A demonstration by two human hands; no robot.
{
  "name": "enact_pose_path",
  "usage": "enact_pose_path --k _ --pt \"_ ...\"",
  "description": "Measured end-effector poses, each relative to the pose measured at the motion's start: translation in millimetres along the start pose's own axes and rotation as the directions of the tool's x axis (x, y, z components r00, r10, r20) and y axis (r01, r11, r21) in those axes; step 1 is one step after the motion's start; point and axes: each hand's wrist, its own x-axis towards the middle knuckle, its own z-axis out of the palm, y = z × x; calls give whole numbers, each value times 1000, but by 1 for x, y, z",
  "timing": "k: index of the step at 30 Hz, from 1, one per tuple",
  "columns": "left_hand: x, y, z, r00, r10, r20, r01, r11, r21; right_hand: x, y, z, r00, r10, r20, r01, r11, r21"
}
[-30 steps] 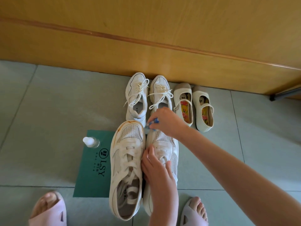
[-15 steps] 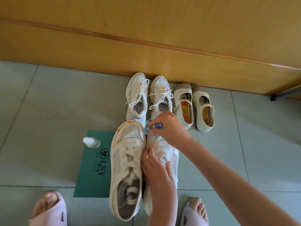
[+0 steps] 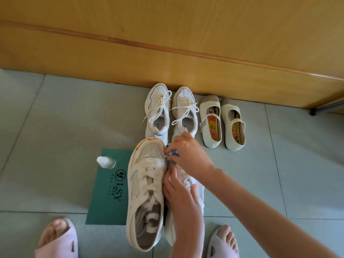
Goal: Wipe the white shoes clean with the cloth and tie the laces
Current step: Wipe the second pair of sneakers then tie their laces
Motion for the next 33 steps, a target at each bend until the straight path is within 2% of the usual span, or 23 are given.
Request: enact_pose_path --k 3,7,11,13,17,24,30,33 --pt "0 0 -1 1000 -6 11 5 1000 14 5 9 -6 991 103 -81 -96 992 82" --pt "0 2 -1 1000 -3 11 3 1000 -6 13 16 -13 959 258 -119 -222 942 252" --pt "0 2 1 999 -11 -50 8 998 -64 7 35 -12 884 456 -106 -345 787 511" --pt "0 2 -1 997 -30 -65 23 994 -110 0 46 -7 844 522 -122 -368 730 576" --pt "-1 1 -3 999 -31 -41 25 991 -131 -19 53 1 787 597 -158 -365 657 660" --pt "0 3 -4 998 -32 53 36 997 -70 -59 50 17 687 692 -223 -368 596 714" --pt "2 5 -6 997 -67 41 72 990 -120 -95 47 32 657 734 -171 -385 522 761" --pt "2 5 -5 998 -53 36 57 991 -122 -108 49 39 652 756 -63 -412 423 807"
